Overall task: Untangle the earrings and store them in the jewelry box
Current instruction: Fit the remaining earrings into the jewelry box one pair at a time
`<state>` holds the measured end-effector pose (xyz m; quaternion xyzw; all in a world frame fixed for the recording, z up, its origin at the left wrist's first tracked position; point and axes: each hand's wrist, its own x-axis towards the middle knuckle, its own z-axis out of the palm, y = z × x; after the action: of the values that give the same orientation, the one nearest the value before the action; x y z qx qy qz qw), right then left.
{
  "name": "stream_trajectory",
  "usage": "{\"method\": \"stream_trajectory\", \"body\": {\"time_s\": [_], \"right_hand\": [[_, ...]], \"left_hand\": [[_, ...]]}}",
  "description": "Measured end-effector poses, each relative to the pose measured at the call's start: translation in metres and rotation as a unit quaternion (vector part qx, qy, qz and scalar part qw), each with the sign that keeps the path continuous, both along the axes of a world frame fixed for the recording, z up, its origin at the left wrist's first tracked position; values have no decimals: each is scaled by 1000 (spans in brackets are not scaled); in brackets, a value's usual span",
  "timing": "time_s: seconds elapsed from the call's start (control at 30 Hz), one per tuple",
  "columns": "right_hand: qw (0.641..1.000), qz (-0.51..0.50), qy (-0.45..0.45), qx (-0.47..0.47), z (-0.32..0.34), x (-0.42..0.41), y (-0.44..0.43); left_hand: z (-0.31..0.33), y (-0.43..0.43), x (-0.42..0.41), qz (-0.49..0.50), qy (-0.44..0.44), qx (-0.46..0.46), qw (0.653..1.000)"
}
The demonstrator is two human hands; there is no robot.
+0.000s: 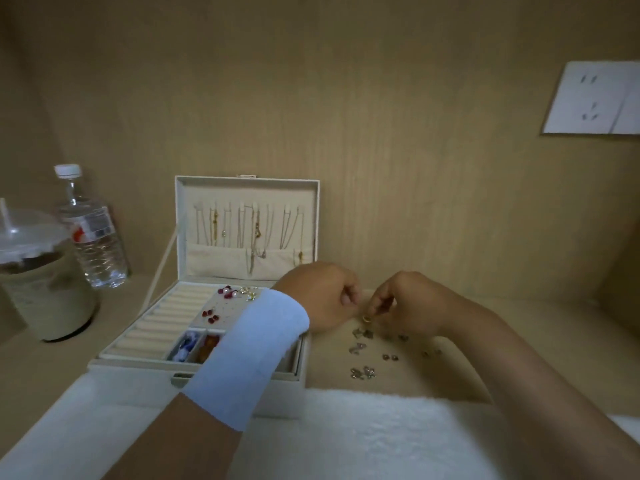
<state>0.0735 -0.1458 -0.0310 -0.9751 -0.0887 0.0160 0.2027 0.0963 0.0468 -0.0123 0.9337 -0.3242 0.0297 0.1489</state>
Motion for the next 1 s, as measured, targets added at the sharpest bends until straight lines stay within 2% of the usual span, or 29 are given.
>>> {"method": "stream_trajectory", "body": {"time_s": [0.23, 0.33, 0.67, 0.83, 0.93, 1.0], "right_hand": [[1000, 2, -9, -29, -13, 6, 5], [1000, -5, -20, -24, -15, 7, 3], [989, -69, -44, 125, -8, 6, -16], [988, -53, -63, 127, -9, 6, -16], [987, -39, -77, 137, -10, 7, -15], [985, -34, -88, 148, -10, 8, -13]], "left_hand": [[-21, -21, 6, 25, 4, 112, 993], [-24, -24, 10, 35, 12, 132, 991], [-27, -49, 12, 50, 43, 167, 984], [-28, -50, 14, 58, 76, 153, 984], [-24, -45, 12, 66, 92, 112, 987], [-18, -39, 10, 67, 69, 64, 993]]}}
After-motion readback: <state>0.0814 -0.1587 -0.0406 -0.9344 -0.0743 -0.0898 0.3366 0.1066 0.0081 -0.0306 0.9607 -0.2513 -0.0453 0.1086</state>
